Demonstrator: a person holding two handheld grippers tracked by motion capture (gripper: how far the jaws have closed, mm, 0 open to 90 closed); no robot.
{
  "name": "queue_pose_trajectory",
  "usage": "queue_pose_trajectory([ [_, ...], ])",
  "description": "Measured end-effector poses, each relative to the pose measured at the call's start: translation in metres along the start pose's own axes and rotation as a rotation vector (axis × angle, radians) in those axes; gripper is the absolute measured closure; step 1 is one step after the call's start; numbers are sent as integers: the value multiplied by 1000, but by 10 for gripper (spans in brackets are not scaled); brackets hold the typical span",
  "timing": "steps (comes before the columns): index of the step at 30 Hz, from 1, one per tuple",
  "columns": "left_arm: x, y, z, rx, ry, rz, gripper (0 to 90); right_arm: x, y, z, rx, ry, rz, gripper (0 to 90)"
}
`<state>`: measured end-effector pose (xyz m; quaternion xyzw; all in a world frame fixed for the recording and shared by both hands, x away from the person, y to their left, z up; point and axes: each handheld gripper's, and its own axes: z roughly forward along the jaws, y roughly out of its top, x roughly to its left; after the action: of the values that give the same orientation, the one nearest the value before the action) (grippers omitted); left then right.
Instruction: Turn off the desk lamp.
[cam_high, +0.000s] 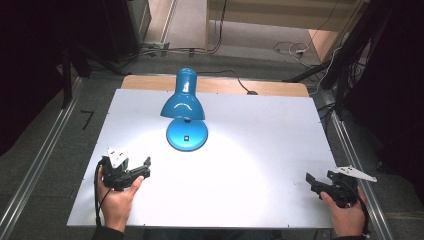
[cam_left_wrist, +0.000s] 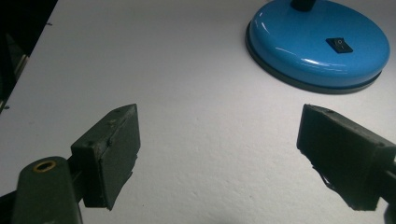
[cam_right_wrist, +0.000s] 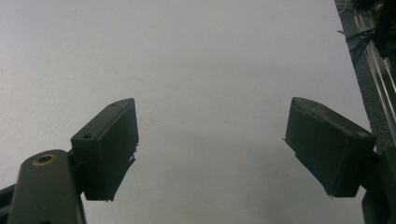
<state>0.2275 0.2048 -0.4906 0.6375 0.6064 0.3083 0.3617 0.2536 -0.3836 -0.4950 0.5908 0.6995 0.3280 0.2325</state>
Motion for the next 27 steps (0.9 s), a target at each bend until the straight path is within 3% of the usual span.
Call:
queue_pose_trajectory([
  [27,-10,5,5,-17,-36,-8,141,0,0,0,2,-1,2,159],
])
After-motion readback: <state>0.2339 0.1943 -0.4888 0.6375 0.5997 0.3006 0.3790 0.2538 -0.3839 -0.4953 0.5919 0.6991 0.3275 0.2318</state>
